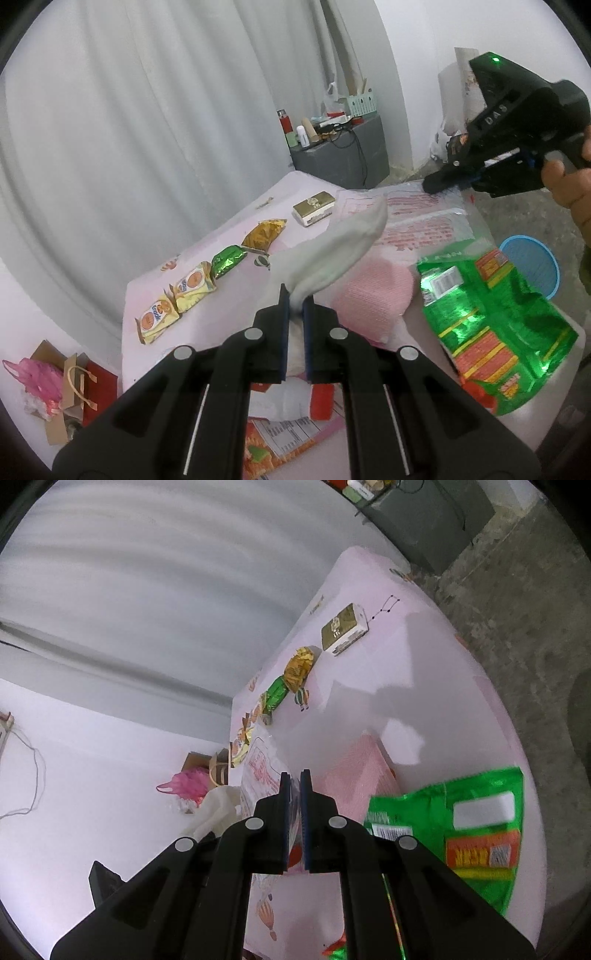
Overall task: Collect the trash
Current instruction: 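Lift the tissue and plastic bag and carry both over the blue wastebasket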
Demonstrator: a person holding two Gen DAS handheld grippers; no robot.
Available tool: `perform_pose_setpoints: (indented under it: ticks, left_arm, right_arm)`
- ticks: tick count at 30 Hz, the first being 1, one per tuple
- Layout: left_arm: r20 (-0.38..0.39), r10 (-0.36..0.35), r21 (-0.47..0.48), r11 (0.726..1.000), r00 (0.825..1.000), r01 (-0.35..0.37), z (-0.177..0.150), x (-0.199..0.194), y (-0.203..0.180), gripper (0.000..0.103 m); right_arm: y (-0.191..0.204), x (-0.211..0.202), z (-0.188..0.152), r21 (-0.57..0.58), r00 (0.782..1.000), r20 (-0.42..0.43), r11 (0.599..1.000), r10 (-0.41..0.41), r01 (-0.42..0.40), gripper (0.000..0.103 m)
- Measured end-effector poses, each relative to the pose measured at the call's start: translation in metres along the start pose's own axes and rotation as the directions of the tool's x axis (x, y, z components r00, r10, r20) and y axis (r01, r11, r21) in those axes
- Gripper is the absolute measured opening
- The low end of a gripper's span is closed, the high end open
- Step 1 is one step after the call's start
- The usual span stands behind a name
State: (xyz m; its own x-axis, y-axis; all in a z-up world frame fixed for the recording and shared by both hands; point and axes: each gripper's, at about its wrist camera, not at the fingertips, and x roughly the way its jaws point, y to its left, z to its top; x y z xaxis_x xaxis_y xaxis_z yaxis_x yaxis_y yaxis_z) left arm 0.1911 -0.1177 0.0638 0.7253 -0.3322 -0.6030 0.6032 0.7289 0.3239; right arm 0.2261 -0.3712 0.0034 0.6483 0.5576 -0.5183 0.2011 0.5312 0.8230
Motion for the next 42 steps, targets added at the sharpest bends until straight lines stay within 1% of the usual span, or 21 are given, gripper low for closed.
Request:
perform_pose_setpoints:
  ticks: [9, 14, 22, 32, 42]
  left_arm:
    - [0.032, -0.004, -0.017, 1.000, 0.999, 0.005, 0.011, -0.041, -0.014, 0.005]
    - [0.070, -0.009, -0.001, 1.000, 0.998, 0.009, 0.014, -0.066, -0.027, 0.005]
    - [0.112, -0.012, 0.024, 1.000, 0.994, 0.009, 0.015, -0.094, -0.039, 0.005]
    - [0.151, -0.010, 0.054, 0.999, 0.988, 0.002, 0.020, -0.117, -0.054, 0.005]
    - [0.172, -0.028, 0.072, 0.997, 0.985, 0.016, 0.021, -0.125, -0.066, 0.005]
  right_arm:
    - [0.002, -0.045, -0.031, -0.013, 0.999, 0.045, 1.000, 0.018, -0.017, 0.006]
    - [0.000, -0.067, -0.048, -0.006, 0.997, 0.080, 1.000, 0.012, -0.012, 0.006]
    - [0.000, -0.095, -0.073, -0.003, 0.992, 0.127, 1.000, 0.019, -0.019, 0.006]
    - [-0.004, -0.117, -0.093, -0.001, 0.985, 0.171, 1.000, 0.023, -0.023, 0.006]
    - [-0.023, -0.137, -0.110, 0.031, 0.976, 0.219, 0.999, 0.017, -0.024, 0.006]
